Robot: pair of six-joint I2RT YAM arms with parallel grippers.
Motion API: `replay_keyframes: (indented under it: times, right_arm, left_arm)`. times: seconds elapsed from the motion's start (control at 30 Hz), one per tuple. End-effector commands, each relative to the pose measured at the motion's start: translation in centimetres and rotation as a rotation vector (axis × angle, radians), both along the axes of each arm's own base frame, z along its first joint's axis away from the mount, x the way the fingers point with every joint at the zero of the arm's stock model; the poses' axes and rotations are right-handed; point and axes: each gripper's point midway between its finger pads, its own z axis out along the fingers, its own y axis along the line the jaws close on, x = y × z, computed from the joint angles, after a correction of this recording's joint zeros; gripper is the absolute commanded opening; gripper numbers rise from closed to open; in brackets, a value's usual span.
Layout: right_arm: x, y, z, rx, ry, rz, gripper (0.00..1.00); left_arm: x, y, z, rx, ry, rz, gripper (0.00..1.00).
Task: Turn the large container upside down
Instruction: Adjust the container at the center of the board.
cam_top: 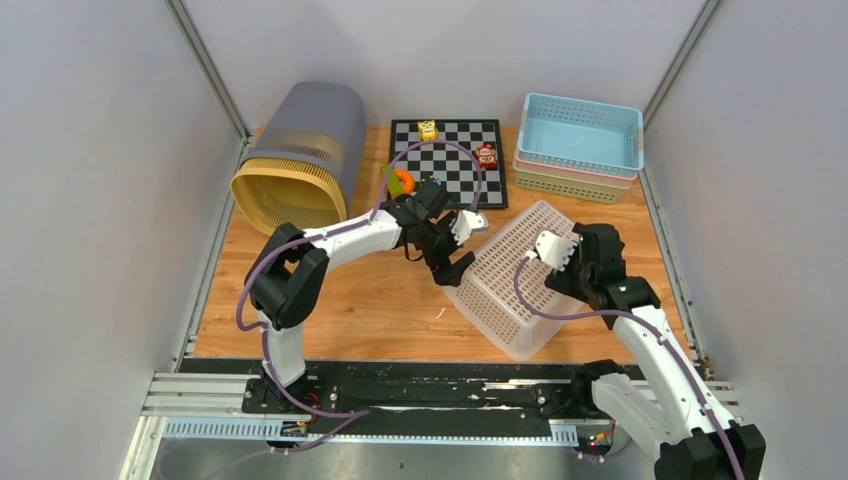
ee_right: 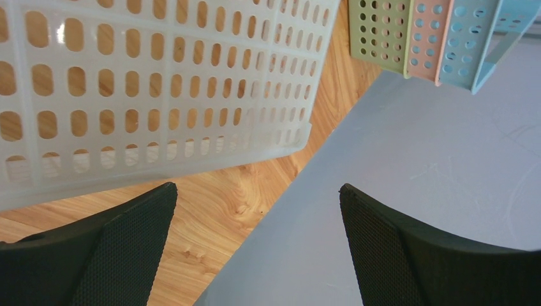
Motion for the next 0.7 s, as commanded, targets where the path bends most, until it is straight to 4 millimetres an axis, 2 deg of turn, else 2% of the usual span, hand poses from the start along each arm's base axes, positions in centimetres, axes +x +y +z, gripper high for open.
replay_keyframes:
  times: [0.0, 0.27, 0.47, 0.67]
  right_arm:
    - [0.7, -1.5, 2.3, -0.014, -0.076, -0.094, 1.00]
    - [0.2, -3.4, 3.5, -0.037, -0.121, -0.190, 1.00]
    - [-0.5, -4.3, 2.6, -0.017, -0.080, -0.269, 1.00]
    - [0.5, -5.5, 2.3, 0.037, -0.097, -0.343, 1.00]
  left_arm:
    - [-2.4, -2.0, 0.1, -0.030, 0.038, -0.095, 0.97]
    - [-5.4, -4.4, 0.1, -0.053, 0.078, -0.188, 0.97]
    - [-7.2, -5.7, -0.1, -0.065, 0.116, -0.200, 0.97]
    - [-8.7, -6.7, 0.4, -0.085, 0.146, -0.217, 0.97]
